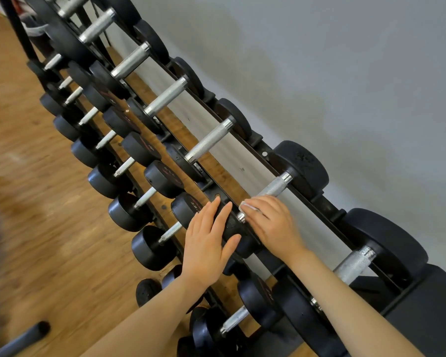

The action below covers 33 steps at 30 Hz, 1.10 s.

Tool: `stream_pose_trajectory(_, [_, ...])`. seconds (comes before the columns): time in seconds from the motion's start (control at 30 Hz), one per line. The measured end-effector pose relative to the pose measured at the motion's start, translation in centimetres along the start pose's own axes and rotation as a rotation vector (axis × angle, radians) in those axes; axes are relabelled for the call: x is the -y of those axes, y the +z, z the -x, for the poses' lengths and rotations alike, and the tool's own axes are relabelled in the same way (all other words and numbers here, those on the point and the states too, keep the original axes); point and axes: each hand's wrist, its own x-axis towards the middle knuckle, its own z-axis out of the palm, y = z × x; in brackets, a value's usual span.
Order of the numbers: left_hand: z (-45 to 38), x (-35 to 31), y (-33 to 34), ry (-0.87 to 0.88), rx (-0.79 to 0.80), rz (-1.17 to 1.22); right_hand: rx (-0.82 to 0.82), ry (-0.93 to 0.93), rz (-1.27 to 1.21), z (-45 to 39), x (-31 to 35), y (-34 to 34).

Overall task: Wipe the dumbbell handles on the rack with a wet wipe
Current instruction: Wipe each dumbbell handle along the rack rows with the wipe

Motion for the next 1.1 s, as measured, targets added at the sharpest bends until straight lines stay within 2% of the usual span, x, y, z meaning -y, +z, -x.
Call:
stream_pose_trajectory(0.07, [0.0,0.2,-0.1,0.015,0.006,-0.007,-0.002,-0.033,0.05,0.1,-0.6,-0.3])
stream_pose_trajectory(0.23, [0.1,0.3,-0.2,0.02,0.011,0.042,-0.027,0.051,0.043,-1.0,-1.7,-0.6])
stream_pose_trajectory(0.37, [0.0,0.6,-0.1,0.035,0.014,0.058,0.054,-0.044,0.028,-0.4,-1.4,-0.4])
stream_pose_trajectory(0.53, [0.0,0.7,-0.2,0.041,0.018,0.057,0.067,-0.021,0.104,-0.7,-2.7,-1.6])
stream_pose_trajectory(0.7, [-0.1,0.9,-0.2,0.049,0.025,0.042,0.165,-0.197,0.097,-0.9,-2.7,-1.1])
stream_pose_trajectory(0.83, [-0.1,0.8,-0.2,0.045,0.022,0.038,0.158,-0.207,0.115,-1.3,-3.5,-1.4])
stream_pose_trajectory(0.97, [0.0,0.8,-0.1,0.044,0.019,0.031,0.224,-0.308,0.09,-1.5,-3.3,-1.1])
stream_pose_trajectory(1.1, [-0.1,0.8,0.1,0.043,0.021,0.031,0.198,-0.247,0.099,-2.3,-4.0,-1.8])
